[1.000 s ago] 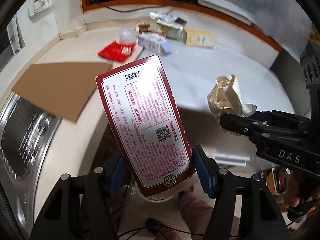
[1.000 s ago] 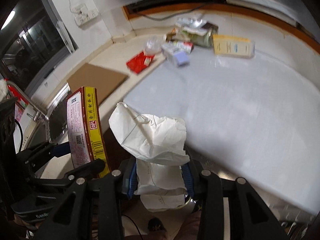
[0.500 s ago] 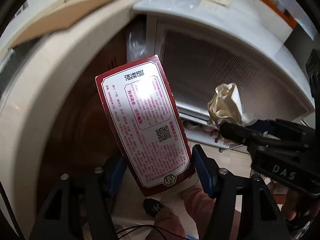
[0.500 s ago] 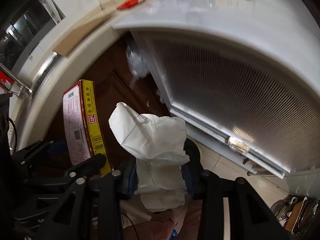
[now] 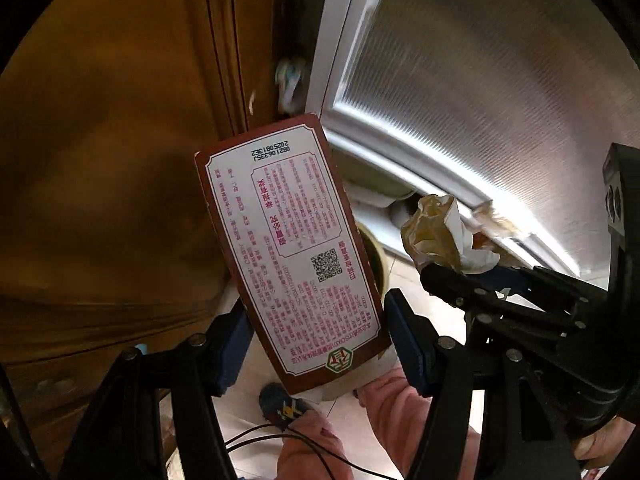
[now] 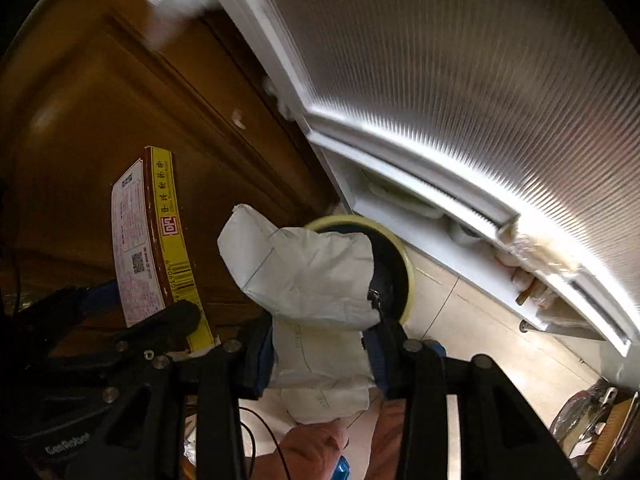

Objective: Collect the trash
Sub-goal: 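Carry the box and tissue down to the bin and open both grippers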

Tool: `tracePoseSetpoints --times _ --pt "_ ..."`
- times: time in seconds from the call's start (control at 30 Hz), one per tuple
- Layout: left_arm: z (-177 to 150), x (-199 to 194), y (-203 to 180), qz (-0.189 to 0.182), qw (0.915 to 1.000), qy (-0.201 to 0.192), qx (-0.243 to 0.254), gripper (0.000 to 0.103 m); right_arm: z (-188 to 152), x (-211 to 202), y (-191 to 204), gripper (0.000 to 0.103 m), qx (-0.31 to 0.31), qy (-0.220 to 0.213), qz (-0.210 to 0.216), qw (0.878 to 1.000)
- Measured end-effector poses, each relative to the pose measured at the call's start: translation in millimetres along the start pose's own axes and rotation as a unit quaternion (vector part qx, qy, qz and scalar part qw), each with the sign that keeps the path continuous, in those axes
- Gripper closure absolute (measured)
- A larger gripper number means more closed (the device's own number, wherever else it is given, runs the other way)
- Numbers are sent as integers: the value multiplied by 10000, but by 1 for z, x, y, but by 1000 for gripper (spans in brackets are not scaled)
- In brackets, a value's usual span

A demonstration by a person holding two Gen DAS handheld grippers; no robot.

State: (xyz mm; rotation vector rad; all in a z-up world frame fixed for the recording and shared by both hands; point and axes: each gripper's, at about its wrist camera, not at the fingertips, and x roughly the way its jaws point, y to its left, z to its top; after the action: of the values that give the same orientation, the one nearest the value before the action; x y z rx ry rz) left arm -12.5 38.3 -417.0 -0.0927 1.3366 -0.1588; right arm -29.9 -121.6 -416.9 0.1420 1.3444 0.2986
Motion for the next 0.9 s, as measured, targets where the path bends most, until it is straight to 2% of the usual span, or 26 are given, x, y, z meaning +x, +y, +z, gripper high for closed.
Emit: tracePoseSetpoints --times 0.27,0.37,0.43,0.5,0.6,0.77,0.9 --pt "10 77 11 -156 9992 336 167 39 12 78 -28 55 58 305 148 9994" --pt "14 96 14 -79 9987 427 284 37 16 93 -33 49 67 326 194 9993" --pt "17 103 17 8 9984 479 299 31 16 96 -36 44 89 319 149 9993" --pt "13 106 22 31 9984 493 266 25 17 99 -38 36 126 300 145 9994" --pt "12 108 24 82 9984 527 203 23 19 98 -36 30 135 259 130 9995" --pt "14 103 23 190 9986 475 153 21 22 99 -34 28 87 291 54 9995" --pt "16 82 22 216 9989 381 141 18 25 86 -31 28 106 261 8 9996"
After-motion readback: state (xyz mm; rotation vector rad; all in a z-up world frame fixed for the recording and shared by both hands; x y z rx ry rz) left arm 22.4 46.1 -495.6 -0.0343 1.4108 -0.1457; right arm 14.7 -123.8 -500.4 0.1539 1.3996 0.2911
